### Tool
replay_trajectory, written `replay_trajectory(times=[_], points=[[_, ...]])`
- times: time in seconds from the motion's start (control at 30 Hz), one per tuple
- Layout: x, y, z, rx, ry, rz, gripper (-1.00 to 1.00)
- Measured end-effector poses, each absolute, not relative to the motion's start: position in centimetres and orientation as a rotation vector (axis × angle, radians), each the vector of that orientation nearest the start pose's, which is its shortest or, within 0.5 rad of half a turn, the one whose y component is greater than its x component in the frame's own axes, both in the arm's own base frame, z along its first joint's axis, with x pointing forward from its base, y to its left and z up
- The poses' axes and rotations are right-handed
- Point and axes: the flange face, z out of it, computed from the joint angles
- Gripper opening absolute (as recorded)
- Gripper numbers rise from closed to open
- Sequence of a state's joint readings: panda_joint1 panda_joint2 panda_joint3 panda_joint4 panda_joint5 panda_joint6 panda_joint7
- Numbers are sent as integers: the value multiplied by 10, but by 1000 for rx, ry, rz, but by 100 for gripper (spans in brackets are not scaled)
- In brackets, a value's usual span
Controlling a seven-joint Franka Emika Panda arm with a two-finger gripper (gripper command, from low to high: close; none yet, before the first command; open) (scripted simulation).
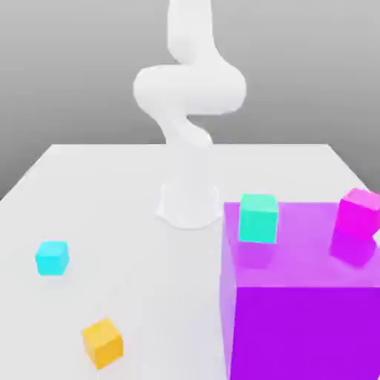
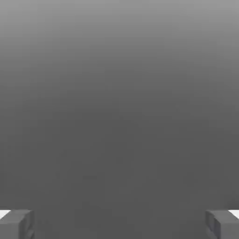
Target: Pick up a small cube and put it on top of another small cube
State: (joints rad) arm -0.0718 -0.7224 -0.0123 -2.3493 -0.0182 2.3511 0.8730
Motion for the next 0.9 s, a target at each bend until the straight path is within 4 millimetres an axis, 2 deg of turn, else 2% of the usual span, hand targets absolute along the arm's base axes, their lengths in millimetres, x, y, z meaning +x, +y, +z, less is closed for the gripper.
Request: replay_trajectory(times=[0.07,0.17,0.23,0.33,0.47,0.6,0.67,0.77,0.8,0.9], points=[[395,-65,622,-2379,1418,-884,0],[408,-113,560,-2303,1669,-782,0],[409,-145,518,-2235,1832,-710,0],[398,-191,456,-2110,2067,-596,0],[365,-244,374,-1897,2357,-436,0],[313,-280,297,-1638,2612,-265,0],[283,-291,261,-1493,2724,-177,0],[225,-304,211,-1216,2888,-43,0],[214,-307,199,-1161,2914,-21,0],[219,-300,169,-1179,2911,-3,0]])
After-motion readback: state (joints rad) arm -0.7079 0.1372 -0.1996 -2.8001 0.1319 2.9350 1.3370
